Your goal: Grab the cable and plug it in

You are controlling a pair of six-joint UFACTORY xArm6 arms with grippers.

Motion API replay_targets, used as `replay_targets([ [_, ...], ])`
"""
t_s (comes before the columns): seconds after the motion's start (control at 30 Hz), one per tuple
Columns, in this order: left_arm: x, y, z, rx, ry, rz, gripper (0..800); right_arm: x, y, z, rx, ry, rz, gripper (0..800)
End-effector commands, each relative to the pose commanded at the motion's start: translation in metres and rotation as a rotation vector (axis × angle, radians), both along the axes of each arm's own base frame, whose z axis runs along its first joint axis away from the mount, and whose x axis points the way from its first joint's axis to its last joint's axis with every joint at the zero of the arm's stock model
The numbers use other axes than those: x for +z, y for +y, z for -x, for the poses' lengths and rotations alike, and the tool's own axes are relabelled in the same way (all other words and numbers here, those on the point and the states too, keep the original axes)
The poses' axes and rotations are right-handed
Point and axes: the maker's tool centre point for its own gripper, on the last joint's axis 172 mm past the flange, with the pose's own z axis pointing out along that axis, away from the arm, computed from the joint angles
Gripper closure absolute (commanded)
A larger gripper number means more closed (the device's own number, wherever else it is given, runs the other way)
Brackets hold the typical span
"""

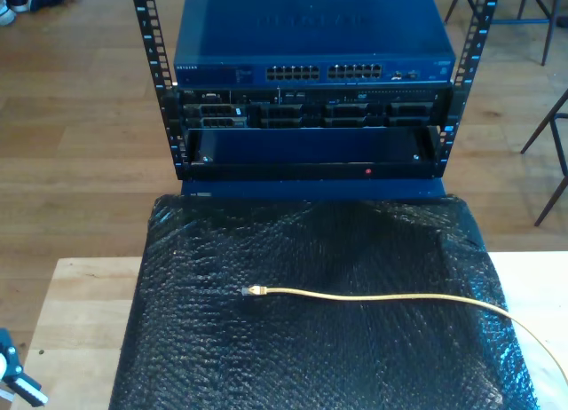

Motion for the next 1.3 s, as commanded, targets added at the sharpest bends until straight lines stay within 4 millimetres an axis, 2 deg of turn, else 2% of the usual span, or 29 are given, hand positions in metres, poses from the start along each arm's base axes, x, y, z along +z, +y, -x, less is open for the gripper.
replay_targets([
  [0.17, -0.002, -0.009, -0.014, 0.048, -0.007, 0.035, 0, 0.003, 0.009, -0.013, 0.009, -0.024, 0.038, 2],
  [0.43, -0.012, -0.015, -0.030, 0.070, 0.010, -0.006, 0, 0.007, 0.027, -0.029, 0.015, -0.029, 0.040, 3],
  [0.97, -0.016, -0.022, -0.033, 0.077, 0.028, 0.002, 0, 0.009, 0.070, -0.067, 0.007, -0.036, 0.097, 3],
  [1.3, -0.019, -0.025, -0.031, 0.081, 0.035, 0.012, 0, 0.010, 0.098, -0.083, 0.011, -0.042, 0.119, 3],
])
